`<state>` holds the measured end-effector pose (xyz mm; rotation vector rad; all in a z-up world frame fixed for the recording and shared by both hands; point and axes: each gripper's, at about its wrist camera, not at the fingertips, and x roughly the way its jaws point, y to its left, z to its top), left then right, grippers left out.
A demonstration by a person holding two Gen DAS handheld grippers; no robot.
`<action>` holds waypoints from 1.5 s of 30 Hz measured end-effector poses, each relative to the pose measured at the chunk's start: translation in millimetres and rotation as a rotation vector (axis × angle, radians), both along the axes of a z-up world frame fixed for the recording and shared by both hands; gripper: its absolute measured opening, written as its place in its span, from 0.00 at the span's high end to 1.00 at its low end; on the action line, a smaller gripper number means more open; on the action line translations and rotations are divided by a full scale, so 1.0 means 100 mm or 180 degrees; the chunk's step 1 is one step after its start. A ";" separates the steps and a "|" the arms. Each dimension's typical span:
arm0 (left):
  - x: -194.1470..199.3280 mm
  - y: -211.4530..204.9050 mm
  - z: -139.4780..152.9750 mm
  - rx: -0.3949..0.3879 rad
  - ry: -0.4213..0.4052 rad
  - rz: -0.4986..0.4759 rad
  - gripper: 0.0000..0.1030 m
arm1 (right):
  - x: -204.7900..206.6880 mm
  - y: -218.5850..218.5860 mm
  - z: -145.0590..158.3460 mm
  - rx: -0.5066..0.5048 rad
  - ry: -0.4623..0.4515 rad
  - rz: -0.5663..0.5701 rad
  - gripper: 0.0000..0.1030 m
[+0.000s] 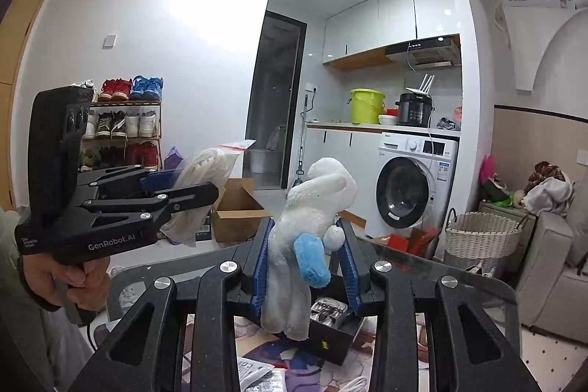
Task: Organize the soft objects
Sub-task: 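Grasp the bagged cream rope with the left gripper while the right grasps the white plush toy, then carry the bagged rope with the left gripper while the right carries the plush toy over the box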
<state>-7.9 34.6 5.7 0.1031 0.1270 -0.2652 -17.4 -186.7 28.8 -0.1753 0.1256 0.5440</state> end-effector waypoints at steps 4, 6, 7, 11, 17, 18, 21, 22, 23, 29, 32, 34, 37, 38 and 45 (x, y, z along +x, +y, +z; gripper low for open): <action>0.01 -0.03 0.01 -0.0030 0.0040 0.0003 0.65 | -0.02 -0.03 0.00 0.0004 -0.0006 -0.0001 0.67; 0.01 -0.03 0.02 -0.0035 0.0027 0.0021 0.65 | -0.03 -0.02 -0.01 0.0002 -0.0018 0.0000 0.67; 0.01 -0.04 0.02 -0.0038 0.0027 0.0015 0.65 | -0.03 -0.02 -0.01 0.0000 -0.0031 0.0004 0.67; 0.03 -0.08 0.04 -0.0062 0.0038 -0.0005 0.65 | -0.02 -0.02 0.00 0.0016 -0.0040 -0.0004 0.67; 0.12 -0.08 0.08 -0.0211 0.0095 0.0005 0.65 | 0.12 0.06 0.04 0.0000 -0.0064 -0.0039 0.67; 0.16 -0.08 0.08 -0.0220 0.0102 -0.0003 0.65 | 0.15 0.07 0.05 -0.0004 -0.0062 -0.0034 0.67; 0.28 -0.06 0.09 -0.0244 0.0127 -0.0052 0.65 | 0.29 0.10 0.08 0.0027 -0.0027 -0.0056 0.67; 0.33 -0.05 0.10 -0.0264 0.0152 -0.0058 0.65 | 0.35 0.11 0.09 0.0035 0.0007 -0.0052 0.67; 0.39 -0.04 0.10 -0.0279 0.0177 -0.0058 0.65 | 0.41 0.13 0.10 0.0041 0.0025 -0.0072 0.67; 0.69 -0.01 0.13 -0.0350 0.0132 0.0040 0.65 | 0.77 0.26 0.12 0.0009 -0.0017 -0.0125 0.67; 0.86 0.00 0.12 -0.0412 0.0139 0.0063 0.65 | 0.94 0.31 0.15 0.0078 0.0008 -0.0143 0.67; 0.97 -0.03 0.10 -0.0346 0.0205 0.0065 0.65 | 1.05 0.32 0.16 0.0136 0.0075 -0.0169 0.67; 1.02 -0.04 0.06 -0.0337 0.0241 0.0130 0.65 | 1.11 0.34 0.16 0.0155 0.0089 -0.0199 0.67; 1.03 -0.04 0.05 -0.0345 0.0262 0.0127 0.65 | 1.11 0.35 0.15 0.0137 0.0090 -0.0201 0.67; 1.03 -0.11 0.05 -0.0305 0.0267 0.0132 0.65 | 1.11 0.32 0.14 0.0144 0.0113 -0.0229 0.67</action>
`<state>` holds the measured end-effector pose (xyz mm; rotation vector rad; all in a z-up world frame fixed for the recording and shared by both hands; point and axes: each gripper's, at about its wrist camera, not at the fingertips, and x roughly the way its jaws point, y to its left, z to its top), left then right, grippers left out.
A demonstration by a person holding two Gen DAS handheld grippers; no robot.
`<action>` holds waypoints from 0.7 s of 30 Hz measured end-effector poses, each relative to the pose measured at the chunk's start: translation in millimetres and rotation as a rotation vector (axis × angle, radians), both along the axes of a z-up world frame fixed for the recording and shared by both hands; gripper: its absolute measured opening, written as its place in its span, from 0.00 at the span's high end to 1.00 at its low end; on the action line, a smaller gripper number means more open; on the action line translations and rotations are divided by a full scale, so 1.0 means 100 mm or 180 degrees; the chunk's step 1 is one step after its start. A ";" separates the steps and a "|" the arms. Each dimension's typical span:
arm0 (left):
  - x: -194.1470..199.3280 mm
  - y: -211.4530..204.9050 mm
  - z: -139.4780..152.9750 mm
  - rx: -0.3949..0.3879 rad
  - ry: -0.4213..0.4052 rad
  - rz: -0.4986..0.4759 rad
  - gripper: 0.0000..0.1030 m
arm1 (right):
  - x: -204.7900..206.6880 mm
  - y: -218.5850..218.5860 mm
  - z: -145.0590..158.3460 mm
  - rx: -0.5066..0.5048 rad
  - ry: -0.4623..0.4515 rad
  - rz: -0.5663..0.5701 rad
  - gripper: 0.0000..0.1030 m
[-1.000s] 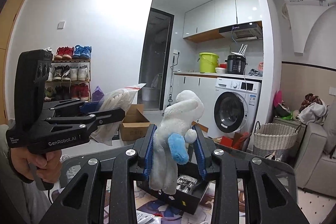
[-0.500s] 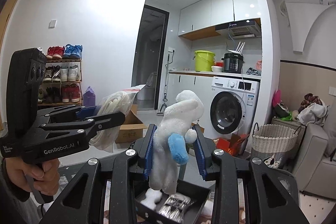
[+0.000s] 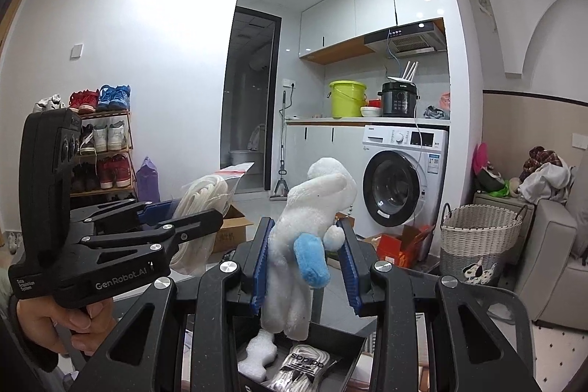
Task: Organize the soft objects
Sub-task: 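Carry the bagged rope with the left gripper while the right carries the plush toy over the box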
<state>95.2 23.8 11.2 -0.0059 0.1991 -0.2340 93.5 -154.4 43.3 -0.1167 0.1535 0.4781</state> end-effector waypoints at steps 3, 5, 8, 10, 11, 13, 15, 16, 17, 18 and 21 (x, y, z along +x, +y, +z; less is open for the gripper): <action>0.03 -0.03 -0.01 0.0028 0.0041 0.0005 0.65 | 0.02 0.02 0.00 -0.0021 0.0008 0.0004 0.67; 0.04 -0.03 -0.02 0.0029 0.0077 0.0011 0.65 | 0.02 0.03 -0.01 -0.0042 0.0005 0.0007 0.67; 0.07 -0.05 -0.01 0.0048 0.0098 0.0006 0.65 | 0.03 0.04 -0.02 -0.0057 0.0024 0.0008 0.67; 0.07 -0.06 -0.01 0.0046 0.0106 -0.0001 0.65 | 0.04 0.04 -0.04 -0.0065 0.0037 0.0006 0.67; 0.07 -0.06 0.00 0.0035 0.0107 0.0003 0.65 | 0.05 0.03 -0.04 -0.0069 0.0040 0.0007 0.67; 0.07 -0.05 0.00 0.0020 0.0116 0.0000 0.65 | 0.06 0.04 -0.05 -0.0083 0.0049 0.0005 0.67; 0.08 -0.05 0.00 0.0017 0.0131 0.0016 0.65 | 0.08 0.03 -0.05 -0.0104 0.0063 -0.0002 0.67; 0.09 -0.05 -0.01 0.0020 0.0137 0.0025 0.65 | 0.08 0.03 -0.06 -0.0111 0.0059 -0.0017 0.67; 0.09 -0.04 -0.02 0.0024 0.0144 0.0031 0.65 | 0.09 0.02 -0.07 -0.0111 0.0059 -0.0030 0.67; 0.10 -0.04 -0.03 0.0029 0.0166 0.0035 0.65 | 0.10 0.02 -0.07 -0.0109 0.0079 -0.0025 0.67; 0.13 -0.05 -0.04 0.0022 0.0204 0.0042 0.65 | 0.13 0.02 -0.08 -0.0109 0.0128 -0.0038 0.67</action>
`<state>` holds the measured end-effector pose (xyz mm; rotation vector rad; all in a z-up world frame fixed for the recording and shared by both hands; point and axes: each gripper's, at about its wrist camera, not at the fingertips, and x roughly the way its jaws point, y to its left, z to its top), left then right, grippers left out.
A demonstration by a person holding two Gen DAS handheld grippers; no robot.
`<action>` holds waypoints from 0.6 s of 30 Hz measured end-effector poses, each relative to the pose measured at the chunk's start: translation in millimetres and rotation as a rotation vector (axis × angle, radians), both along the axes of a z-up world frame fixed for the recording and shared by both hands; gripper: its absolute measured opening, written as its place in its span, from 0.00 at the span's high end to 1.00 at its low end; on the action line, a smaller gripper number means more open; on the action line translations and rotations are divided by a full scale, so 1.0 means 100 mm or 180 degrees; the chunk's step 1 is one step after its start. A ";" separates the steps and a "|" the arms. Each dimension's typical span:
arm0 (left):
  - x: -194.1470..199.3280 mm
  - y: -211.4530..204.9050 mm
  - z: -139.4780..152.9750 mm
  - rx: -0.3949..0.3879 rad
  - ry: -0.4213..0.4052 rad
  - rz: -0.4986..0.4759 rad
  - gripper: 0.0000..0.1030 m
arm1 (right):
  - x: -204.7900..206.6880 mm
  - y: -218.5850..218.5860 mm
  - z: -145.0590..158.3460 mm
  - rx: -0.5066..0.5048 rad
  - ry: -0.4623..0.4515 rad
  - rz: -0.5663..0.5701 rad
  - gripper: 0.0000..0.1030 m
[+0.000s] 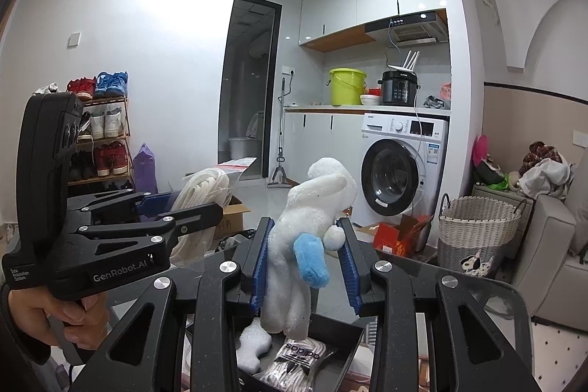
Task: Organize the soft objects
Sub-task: 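Carry the bagged rope with the left gripper while the right carries the plush toy over the box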
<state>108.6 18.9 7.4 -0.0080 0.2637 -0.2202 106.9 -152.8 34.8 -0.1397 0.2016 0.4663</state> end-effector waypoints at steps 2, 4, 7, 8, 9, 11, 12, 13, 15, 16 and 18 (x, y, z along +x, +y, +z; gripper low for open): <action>0.00 -0.01 -0.01 0.0009 0.0012 -0.0003 0.65 | 0.00 0.01 -0.02 -0.0024 0.0021 0.0001 0.67; 0.01 -0.03 -0.01 0.0007 0.0025 -0.0001 0.65 | 0.01 0.02 -0.03 -0.0044 0.0040 0.0007 0.67; 0.02 -0.05 -0.02 0.0031 0.0039 0.0018 0.65 | 0.06 0.03 -0.07 -0.0064 0.0118 0.0008 0.67; 0.03 -0.06 -0.03 0.0048 0.0066 0.0013 0.65 | 0.09 0.03 -0.09 -0.0067 0.0173 0.0018 0.67; 0.09 -0.08 -0.03 0.0083 0.0137 0.0018 0.65 | 0.12 0.02 -0.10 -0.0067 0.0227 0.0019 0.67; 0.16 -0.11 -0.08 0.0152 0.0265 0.0043 0.65 | 0.21 0.02 -0.16 -0.0060 0.0411 0.0028 0.67; 0.21 -0.12 -0.12 0.0164 0.0358 0.0024 0.65 | 0.26 0.02 -0.19 -0.0073 0.0510 0.0035 0.67; 0.24 -0.13 -0.15 0.0153 0.0420 -0.0003 0.65 | 0.31 0.04 -0.23 -0.0106 0.0634 0.0022 0.67; 0.29 -0.14 -0.20 0.0133 0.0531 -0.0042 0.65 | 0.38 0.06 -0.30 -0.0144 0.0785 0.0027 0.67; 0.31 -0.15 -0.22 0.0144 0.0586 -0.0045 0.65 | 0.41 0.07 -0.34 -0.0174 0.0847 0.0014 0.67; 0.36 -0.17 -0.27 0.0146 0.0707 -0.0064 0.65 | 0.45 0.08 -0.40 -0.0244 0.0909 -0.0034 0.67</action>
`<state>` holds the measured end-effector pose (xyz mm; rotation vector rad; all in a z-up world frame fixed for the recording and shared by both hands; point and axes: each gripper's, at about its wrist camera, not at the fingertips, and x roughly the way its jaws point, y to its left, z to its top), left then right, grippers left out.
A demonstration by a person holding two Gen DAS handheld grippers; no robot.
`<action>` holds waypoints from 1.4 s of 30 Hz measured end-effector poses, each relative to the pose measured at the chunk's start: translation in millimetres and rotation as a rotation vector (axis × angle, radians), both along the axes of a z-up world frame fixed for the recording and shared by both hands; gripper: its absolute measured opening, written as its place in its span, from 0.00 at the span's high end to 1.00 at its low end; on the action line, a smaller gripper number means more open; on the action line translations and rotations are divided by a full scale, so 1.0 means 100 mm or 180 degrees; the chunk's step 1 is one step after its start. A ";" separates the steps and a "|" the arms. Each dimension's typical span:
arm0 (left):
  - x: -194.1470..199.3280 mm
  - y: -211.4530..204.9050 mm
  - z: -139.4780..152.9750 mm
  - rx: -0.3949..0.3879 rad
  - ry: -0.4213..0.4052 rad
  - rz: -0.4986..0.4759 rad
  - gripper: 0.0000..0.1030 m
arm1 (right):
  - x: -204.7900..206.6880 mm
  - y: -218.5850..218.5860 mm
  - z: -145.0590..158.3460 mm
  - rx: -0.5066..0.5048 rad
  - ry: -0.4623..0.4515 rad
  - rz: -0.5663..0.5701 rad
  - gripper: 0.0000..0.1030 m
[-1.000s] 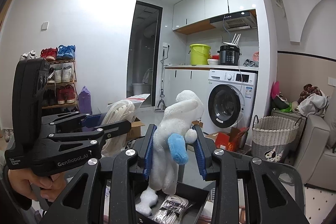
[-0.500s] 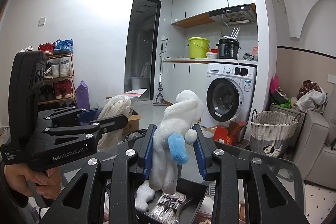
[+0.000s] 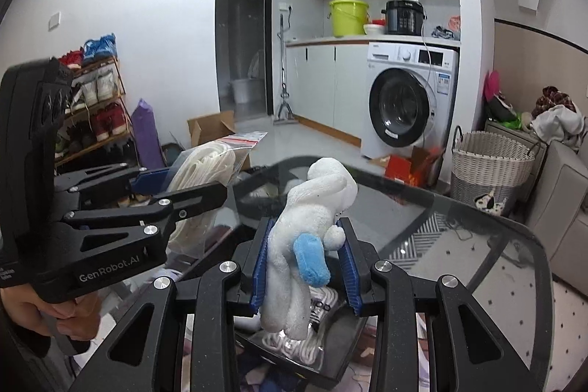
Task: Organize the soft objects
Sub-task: 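Carry the bagged rope with the left gripper while the right carries the plush toy over the box, then drop the rope into the box with the left gripper while the right drops the plush toy in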
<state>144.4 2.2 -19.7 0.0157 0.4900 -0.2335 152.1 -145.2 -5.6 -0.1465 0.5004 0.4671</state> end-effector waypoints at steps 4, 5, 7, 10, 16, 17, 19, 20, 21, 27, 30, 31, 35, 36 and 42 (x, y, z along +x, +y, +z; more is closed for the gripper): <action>0.06 -0.05 -0.09 0.0033 0.0228 -0.0028 0.65 | 0.12 -0.02 -0.14 -0.0054 0.0211 -0.0060 0.67; 0.10 -0.07 -0.14 0.0062 0.0329 -0.0037 0.65 | 0.15 -0.03 -0.18 -0.0057 0.0284 -0.0076 0.67; 0.16 -0.10 -0.22 0.0090 0.0473 -0.0041 0.65 | 0.21 -0.04 -0.27 -0.0045 0.0430 -0.0082 0.67; 0.23 -0.10 -0.32 0.0089 0.0669 -0.0076 0.65 | 0.30 -0.07 -0.42 -0.0047 0.0640 -0.0107 0.67; 0.29 -0.19 -0.51 0.0206 0.0760 -0.0054 0.65 | 0.38 -0.03 -0.63 -0.0129 0.0776 -0.0033 0.67; 0.31 -0.22 -0.55 0.0258 0.0802 -0.0062 0.65 | 0.38 0.00 -0.68 -0.0145 0.0809 -0.0011 0.67; 0.33 -0.24 -0.59 0.0293 0.0894 -0.0080 0.65 | 0.38 0.03 -0.74 -0.0180 0.0862 0.0003 0.67; 0.35 -0.26 -0.61 0.0328 0.0954 -0.0082 0.65 | 0.38 0.03 -0.76 -0.0197 0.0880 0.0011 0.67; 0.34 -0.26 -0.63 0.0359 0.0967 -0.0069 0.65 | 0.39 0.05 -0.79 -0.0218 0.0891 0.0023 0.67; 0.28 -0.34 -0.63 0.0506 0.0999 -0.0141 0.65 | 0.42 0.05 -0.88 -0.0343 0.1116 0.0093 0.67; 0.25 -0.33 -0.67 0.0423 0.1135 -0.0224 0.65 | 0.39 0.10 -0.86 -0.0543 0.1163 0.0197 0.67; 0.24 -0.33 -0.66 0.0468 0.1107 -0.0226 0.65 | 0.37 0.12 -0.87 -0.0621 0.1178 0.0209 0.67; 0.16 -0.37 -0.65 0.0589 0.1089 -0.0217 0.65 | 0.33 0.13 -0.87 -0.0599 0.1436 0.0273 0.67; 0.14 -0.37 -0.65 0.0584 0.1107 -0.0233 0.65 | 0.32 0.12 -0.87 -0.0592 0.1465 0.0292 0.67; 0.09 -0.38 -0.60 0.0639 0.1109 -0.0234 0.54 | 0.26 0.12 -0.81 -0.0557 0.1451 0.0282 0.67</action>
